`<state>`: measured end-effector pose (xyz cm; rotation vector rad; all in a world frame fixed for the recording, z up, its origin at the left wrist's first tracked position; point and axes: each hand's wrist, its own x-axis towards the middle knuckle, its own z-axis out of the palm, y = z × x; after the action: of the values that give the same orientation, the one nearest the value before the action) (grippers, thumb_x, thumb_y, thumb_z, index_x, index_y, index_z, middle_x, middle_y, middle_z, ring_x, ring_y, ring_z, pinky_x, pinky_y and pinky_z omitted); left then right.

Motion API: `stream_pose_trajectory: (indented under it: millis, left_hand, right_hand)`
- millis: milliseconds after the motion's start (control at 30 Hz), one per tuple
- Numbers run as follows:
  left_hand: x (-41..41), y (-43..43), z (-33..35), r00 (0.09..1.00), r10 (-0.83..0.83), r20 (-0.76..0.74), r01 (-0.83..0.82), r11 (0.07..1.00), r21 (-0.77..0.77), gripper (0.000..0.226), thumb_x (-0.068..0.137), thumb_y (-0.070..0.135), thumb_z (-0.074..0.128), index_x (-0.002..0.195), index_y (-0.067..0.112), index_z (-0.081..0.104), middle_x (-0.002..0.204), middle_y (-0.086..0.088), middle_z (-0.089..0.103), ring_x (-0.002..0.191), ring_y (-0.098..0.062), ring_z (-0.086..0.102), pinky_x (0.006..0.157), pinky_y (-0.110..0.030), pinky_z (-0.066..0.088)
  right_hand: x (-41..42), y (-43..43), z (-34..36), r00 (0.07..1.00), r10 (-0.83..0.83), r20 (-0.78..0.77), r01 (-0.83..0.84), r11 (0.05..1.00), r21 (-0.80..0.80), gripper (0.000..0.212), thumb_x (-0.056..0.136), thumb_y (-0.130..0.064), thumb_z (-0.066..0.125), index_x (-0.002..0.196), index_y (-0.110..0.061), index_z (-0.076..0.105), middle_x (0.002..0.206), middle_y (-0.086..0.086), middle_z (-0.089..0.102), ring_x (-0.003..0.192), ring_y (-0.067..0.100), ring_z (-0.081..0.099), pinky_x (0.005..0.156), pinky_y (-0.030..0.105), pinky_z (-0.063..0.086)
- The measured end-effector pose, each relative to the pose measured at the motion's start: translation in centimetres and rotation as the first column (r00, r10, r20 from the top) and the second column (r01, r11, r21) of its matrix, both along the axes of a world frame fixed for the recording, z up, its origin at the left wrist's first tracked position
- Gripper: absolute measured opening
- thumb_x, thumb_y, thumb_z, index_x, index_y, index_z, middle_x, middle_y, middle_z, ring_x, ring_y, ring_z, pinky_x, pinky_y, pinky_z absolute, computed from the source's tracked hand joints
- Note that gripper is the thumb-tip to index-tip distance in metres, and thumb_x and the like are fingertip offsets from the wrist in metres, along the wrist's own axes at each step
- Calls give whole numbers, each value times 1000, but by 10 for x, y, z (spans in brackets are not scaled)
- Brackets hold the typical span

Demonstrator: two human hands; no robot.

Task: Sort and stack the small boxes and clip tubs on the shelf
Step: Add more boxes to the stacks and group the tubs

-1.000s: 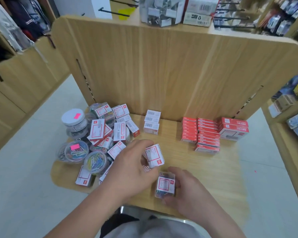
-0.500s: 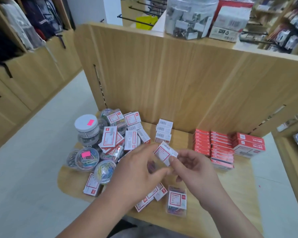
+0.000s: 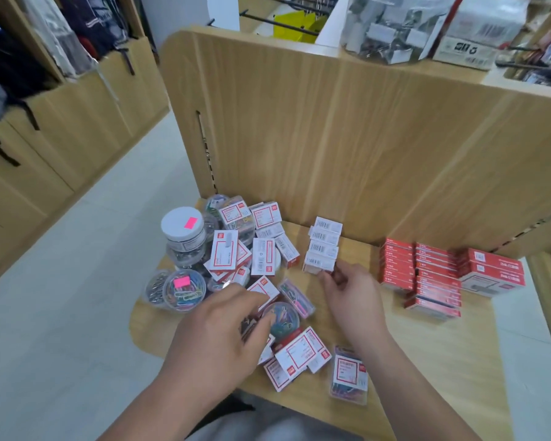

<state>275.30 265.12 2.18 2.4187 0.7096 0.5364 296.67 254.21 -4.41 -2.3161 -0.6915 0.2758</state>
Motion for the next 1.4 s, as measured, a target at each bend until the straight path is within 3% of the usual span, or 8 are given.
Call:
stream_pose_trajectory:
  millis: [200, 300, 500, 667, 767, 933, 1067, 1400]
  left_hand:
    - [-12, -2, -8, 999, 36, 0, -36, 998, -60, 11, 85, 35, 70, 93, 27, 70, 76, 12, 52, 64, -6, 47, 55, -39, 49]
    - [-22, -4, -10, 999, 37, 24, -35, 996, -87, 13, 85, 35, 68, 96, 29, 71, 78, 15, 48, 66, -4, 45, 58, -38, 50]
    - [-59, 7, -22, 993, 94, 70, -82, 984, -157, 32, 77, 55, 72, 99, 33, 66, 98, 17, 53, 70, 0, 55, 60, -32, 52]
    - [-80, 16, -22, 992, 98, 76, -77, 967, -241, 49, 68, 60, 80, 108, 36, 63, 119, 19, 53, 88, -4, 62, 64, -13, 46]
    - [-94, 24, -30, 999, 16, 38, -7, 971, -240, 47, 68, 45, 91, 101, 36, 59, 117, 19, 55, 92, 1, 62, 66, -6, 42]
    - [-105, 39, -52, 985, 12, -171, -31, 993, -112, 51, 66, 49, 88, 98, 39, 50, 117, 24, 48, 88, 1, 62, 54, -25, 48]
    - [-101, 50, -66, 975, -17, -221, -3, 996, -94, 44, 76, 45, 82, 98, 38, 44, 108, 20, 46, 84, -10, 62, 54, -35, 50]
    - [-98, 36, -75, 986, 61, -158, -89, 979, -181, 42, 79, 31, 77, 109, 35, 47, 110, 18, 50, 87, -10, 65, 64, -37, 53]
  right_hand:
    - [-6, 0, 5, 999, -25, -25, 25, 1000, 13, 21, 89, -35, 72, 77, -22, 61, 75, 1, 58, 65, 13, 55, 60, 32, 40]
    - [-13, -21, 20, 997, -33, -67, 35, 999, 36, 22, 89, -34, 74, 103, -17, 73, 83, 0, 66, 74, 13, 61, 70, 35, 51]
    - [-60, -76, 31, 991, 30, 127, -16, 994, -107, 26, 86, -35, 77, 107, -20, 76, 97, -8, 62, 92, 18, 63, 82, 36, 53]
    - [-121, -59, 45, 990, -16, 138, 8, 998, 58, 33, 87, -41, 69, 115, -24, 74, 114, -6, 62, 110, 12, 58, 95, 27, 46]
    - [-138, -58, 41, 991, -97, 87, 94, 995, 33, 38, 87, -43, 73, 123, -30, 69, 127, -6, 58, 122, 11, 52, 101, 37, 48]
    - [-152, -63, 32, 986, -83, 144, 77, 996, 51, 55, 79, -48, 74, 130, -27, 64, 143, -2, 49, 137, 16, 41, 101, 48, 50]
    - [-164, -43, 31, 989, 26, 144, -19, 998, -53, 62, 71, -54, 77, 124, -26, 62, 141, 3, 53, 139, 21, 41, 110, 41, 40]
    - [-142, -42, 26, 986, -26, 166, 47, 991, -124, 41, 79, -33, 79, 114, -36, 58, 102, -17, 64, 97, 15, 56, 81, 36, 49]
